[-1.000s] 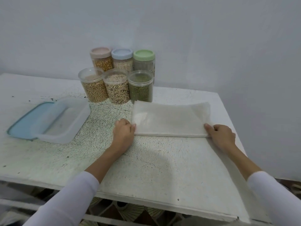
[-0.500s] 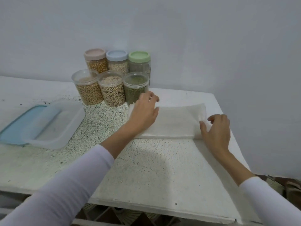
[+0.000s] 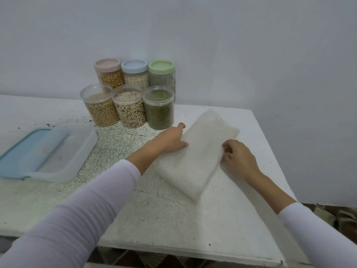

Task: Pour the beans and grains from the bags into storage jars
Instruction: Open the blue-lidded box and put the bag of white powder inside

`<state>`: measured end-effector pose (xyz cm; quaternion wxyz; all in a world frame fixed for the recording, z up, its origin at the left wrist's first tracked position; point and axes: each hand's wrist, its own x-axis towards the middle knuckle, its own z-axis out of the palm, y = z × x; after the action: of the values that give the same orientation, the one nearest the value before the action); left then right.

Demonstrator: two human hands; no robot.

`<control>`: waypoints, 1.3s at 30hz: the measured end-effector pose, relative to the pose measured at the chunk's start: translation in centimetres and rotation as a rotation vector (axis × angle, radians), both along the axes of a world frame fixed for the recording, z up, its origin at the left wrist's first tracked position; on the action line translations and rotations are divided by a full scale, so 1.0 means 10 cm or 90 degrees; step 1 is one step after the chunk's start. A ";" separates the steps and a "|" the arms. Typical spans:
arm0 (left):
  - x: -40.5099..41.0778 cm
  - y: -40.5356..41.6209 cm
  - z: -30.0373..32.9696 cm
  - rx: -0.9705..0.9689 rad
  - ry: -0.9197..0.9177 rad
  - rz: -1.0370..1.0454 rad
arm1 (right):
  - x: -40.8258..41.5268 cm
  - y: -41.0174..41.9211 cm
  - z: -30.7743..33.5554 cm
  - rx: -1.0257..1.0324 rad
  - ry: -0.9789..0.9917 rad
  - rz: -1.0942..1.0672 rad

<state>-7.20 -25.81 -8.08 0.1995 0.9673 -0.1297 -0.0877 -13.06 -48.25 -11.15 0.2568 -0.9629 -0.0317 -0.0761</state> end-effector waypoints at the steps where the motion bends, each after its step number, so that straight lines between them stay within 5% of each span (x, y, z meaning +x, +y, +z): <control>1: -0.07 0.00 -0.01 -0.041 0.019 0.002 | 0.05 -0.05 -0.01 -0.002 0.005 0.005; 6: -0.34 -0.06 -0.13 -0.003 0.011 0.008 | 0.13 -0.18 -0.08 -0.062 -0.049 0.091; 11: -0.43 -0.02 -0.17 0.018 -0.251 -0.146 | -0.06 -0.24 -0.10 -0.035 -0.164 0.224; 15: -0.39 0.12 -0.26 -0.084 -0.102 -0.245 | -0.09 -0.26 -0.14 -0.106 -0.155 0.345; 23: -0.42 0.27 -0.29 -0.130 0.004 -0.250 | -0.09 -0.47 -0.14 -0.081 -0.094 0.400; 26: -0.46 0.27 -0.28 -0.117 0.030 -0.254 | -0.12 -0.47 -0.16 -0.071 -0.097 0.382; 32: -0.48 0.24 -0.27 -0.109 0.115 -0.216 | -0.16 -0.21 -0.01 0.293 0.079 0.138; 36: -0.55 0.12 -0.24 -0.364 0.152 -0.037 | 0.02 -0.14 -0.04 0.339 0.104 -0.004; 39: -0.55 0.02 -0.28 -0.441 0.087 0.065 | 0.10 -0.06 -0.06 0.292 0.114 -0.074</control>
<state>-12.70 -25.64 -10.92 0.5282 0.8393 -0.0896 -0.0928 -12.04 -48.81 -11.80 0.4657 -0.8825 0.0647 -0.0105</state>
